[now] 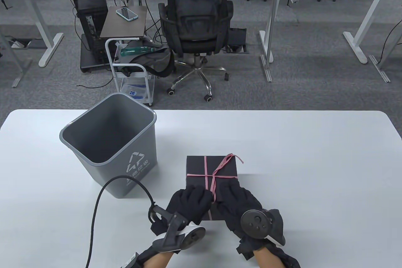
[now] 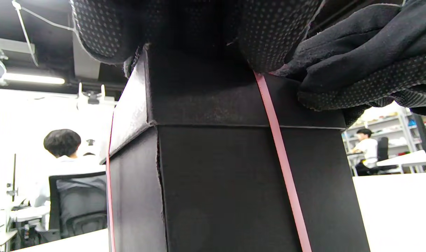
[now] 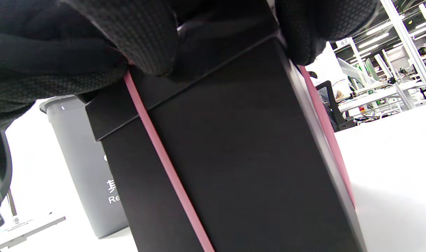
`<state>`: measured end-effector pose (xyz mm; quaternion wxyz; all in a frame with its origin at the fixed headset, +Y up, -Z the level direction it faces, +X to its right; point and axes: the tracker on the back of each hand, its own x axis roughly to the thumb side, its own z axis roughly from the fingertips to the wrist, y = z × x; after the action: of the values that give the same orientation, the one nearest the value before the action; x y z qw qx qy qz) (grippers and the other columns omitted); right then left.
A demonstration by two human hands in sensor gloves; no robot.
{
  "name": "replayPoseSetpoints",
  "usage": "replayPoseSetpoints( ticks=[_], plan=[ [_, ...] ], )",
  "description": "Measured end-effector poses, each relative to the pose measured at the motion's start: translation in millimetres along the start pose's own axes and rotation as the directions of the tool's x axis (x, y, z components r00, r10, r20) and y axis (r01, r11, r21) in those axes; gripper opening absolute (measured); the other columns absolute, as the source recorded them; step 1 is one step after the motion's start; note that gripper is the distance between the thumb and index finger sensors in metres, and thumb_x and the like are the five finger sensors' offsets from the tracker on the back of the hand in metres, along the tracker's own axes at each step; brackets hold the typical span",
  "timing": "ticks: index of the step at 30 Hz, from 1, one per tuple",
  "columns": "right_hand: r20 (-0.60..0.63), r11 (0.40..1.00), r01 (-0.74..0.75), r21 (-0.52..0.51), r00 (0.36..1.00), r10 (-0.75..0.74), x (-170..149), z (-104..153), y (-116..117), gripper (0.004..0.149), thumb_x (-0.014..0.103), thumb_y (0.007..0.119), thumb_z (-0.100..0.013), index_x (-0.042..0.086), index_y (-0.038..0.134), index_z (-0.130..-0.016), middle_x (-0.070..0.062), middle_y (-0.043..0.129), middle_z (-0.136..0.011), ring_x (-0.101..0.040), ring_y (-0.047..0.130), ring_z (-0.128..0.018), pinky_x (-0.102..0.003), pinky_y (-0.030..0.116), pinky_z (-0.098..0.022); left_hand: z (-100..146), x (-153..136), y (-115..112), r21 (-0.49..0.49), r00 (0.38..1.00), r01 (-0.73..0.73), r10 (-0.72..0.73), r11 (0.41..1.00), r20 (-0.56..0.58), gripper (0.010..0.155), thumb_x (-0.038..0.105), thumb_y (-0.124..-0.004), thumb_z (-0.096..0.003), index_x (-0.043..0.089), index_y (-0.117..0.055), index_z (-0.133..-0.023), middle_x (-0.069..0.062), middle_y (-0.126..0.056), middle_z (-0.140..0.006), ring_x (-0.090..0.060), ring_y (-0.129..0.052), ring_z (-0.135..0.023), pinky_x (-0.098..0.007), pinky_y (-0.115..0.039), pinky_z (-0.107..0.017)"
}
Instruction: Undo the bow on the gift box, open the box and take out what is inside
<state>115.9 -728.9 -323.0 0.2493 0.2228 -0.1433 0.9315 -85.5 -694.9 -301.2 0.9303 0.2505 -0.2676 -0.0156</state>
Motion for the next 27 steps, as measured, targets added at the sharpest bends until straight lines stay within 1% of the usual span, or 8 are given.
replayPoseSetpoints(
  ticks=[2, 5, 10, 12, 19, 22, 26, 27],
  plan=[
    [0.0, 1.0, 0.0, 0.0, 1.0, 0.0, -0.1, -0.1, 0.1, 0.064, 0.045, 0.077, -0.059, 0.018, 0.059, -0.115, -0.015, 0.048, -0.116, -0.052, 0.074, -0.086, -0.06, 0.063, -0.064, -0.5, -1.5, 0.8, 0.003, 1.0, -0.015, 0.015, 1.0, -0.01, 0.039, 0.041, -0.08, -0.0593, 0.031, -0.08, -0.097, -0.004, -0.09, -0.098, -0.032, -0.092, -0.084, -0.043, -0.082, -0.061],
    [-0.001, 1.0, -0.004, -0.004, 1.0, 0.004, 0.1, -0.1, 0.5, 0.064, 0.044, 0.077, -0.06, 0.018, 0.059, -0.115, -0.015, 0.048, -0.116, -0.052, 0.074, -0.086, -0.06, 0.063, -0.064, 0.2, -6.6, 2.6, 0.03, 0.997, -0.074, 0.075, 0.997, -0.036, 0.039, 0.04, -0.079, -0.0598, 0.029, -0.079, -0.097, -0.003, -0.092, -0.096, -0.031, -0.094, -0.083, -0.043, -0.083, -0.06],
    [-0.002, 1.0, 0.0, -0.007, 1.0, 0.0, -0.6, 0.0, 0.6, 0.064, 0.044, 0.077, -0.06, 0.018, 0.059, -0.115, -0.015, 0.048, -0.116, -0.051, 0.074, -0.086, -0.06, 0.063, -0.064, 4.9, -21.4, 6.6, 0.093, 0.97, -0.219, 0.227, 0.971, -0.09, 0.038, 0.038, -0.078, -0.0607, 0.028, -0.079, -0.097, -0.004, -0.092, -0.095, -0.029, -0.097, -0.08, -0.043, -0.085, -0.058],
    [-0.001, 1.0, 0.003, -0.009, 1.0, -0.003, -1.1, 0.0, 0.7, 0.064, 0.044, 0.077, -0.059, 0.019, 0.059, -0.115, -0.014, 0.048, -0.116, -0.051, 0.074, -0.086, -0.06, 0.063, -0.064, 7.5, -25.5, 9.6, 0.12, 0.965, -0.231, 0.244, 0.965, -0.101, 0.038, 0.038, -0.078, -0.0607, 0.026, -0.079, -0.097, -0.005, -0.092, -0.094, -0.029, -0.098, -0.078, -0.043, -0.085, -0.057],
    [0.0, 1.0, 0.001, -0.012, 1.0, -0.001, -1.4, 0.3, 1.0, 0.064, 0.044, 0.077, -0.059, 0.019, 0.059, -0.115, -0.014, 0.048, -0.116, -0.051, 0.074, -0.086, -0.059, 0.063, -0.064, 12.1, -30.2, 22.2, 0.194, 0.963, -0.219, 0.244, 0.956, -0.112, 0.038, 0.037, -0.077, -0.061, 0.025, -0.078, -0.097, -0.006, -0.092, -0.093, -0.029, -0.098, -0.077, -0.043, -0.085, -0.057],
    [0.0, 1.0, 0.001, -0.013, 1.0, -0.001, -1.5, 0.5, 1.2, 0.064, 0.045, 0.077, -0.06, 0.019, 0.059, -0.115, -0.014, 0.048, -0.116, -0.051, 0.074, -0.086, -0.059, 0.063, -0.064, 14.3, -37.7, 29.9, 0.241, 0.958, -0.217, 0.254, 0.946, -0.133, 0.038, 0.038, -0.076, -0.0612, 0.024, -0.078, -0.097, -0.006, -0.092, -0.092, -0.028, -0.098, -0.077, -0.042, -0.086, -0.056],
    [0.0, 1.0, 0.002, -0.012, 1.0, -0.002, -1.6, 0.4, 1.2, 0.064, 0.045, 0.077, -0.06, 0.019, 0.059, -0.115, -0.014, 0.048, -0.116, -0.051, 0.074, -0.086, -0.059, 0.063, -0.064, 20.2, -54.4, 41.6, 0.314, 0.933, -0.25, 0.315, 0.916, -0.176, 0.038, 0.038, -0.076, -0.0615, 0.024, -0.077, -0.097, -0.006, -0.092, -0.091, -0.028, -0.098, -0.075, -0.041, -0.086, -0.056],
    [0.0, 1.0, 0.002, -0.012, 1.0, -0.002, -1.6, 0.4, 1.2, 0.064, 0.044, 0.077, -0.06, 0.019, 0.059, -0.115, -0.014, 0.048, -0.116, -0.051, 0.074, -0.086, -0.059, 0.063, -0.064, 23.4, -60.5, 45.9, 0.345, 0.917, -0.274, 0.352, 0.898, -0.187, 0.038, 0.038, -0.076, -0.0615, 0.023, -0.077, -0.097, -0.007, -0.092, -0.091, -0.028, -0.099, -0.075, -0.041, -0.086, -0.055]
  ],
)
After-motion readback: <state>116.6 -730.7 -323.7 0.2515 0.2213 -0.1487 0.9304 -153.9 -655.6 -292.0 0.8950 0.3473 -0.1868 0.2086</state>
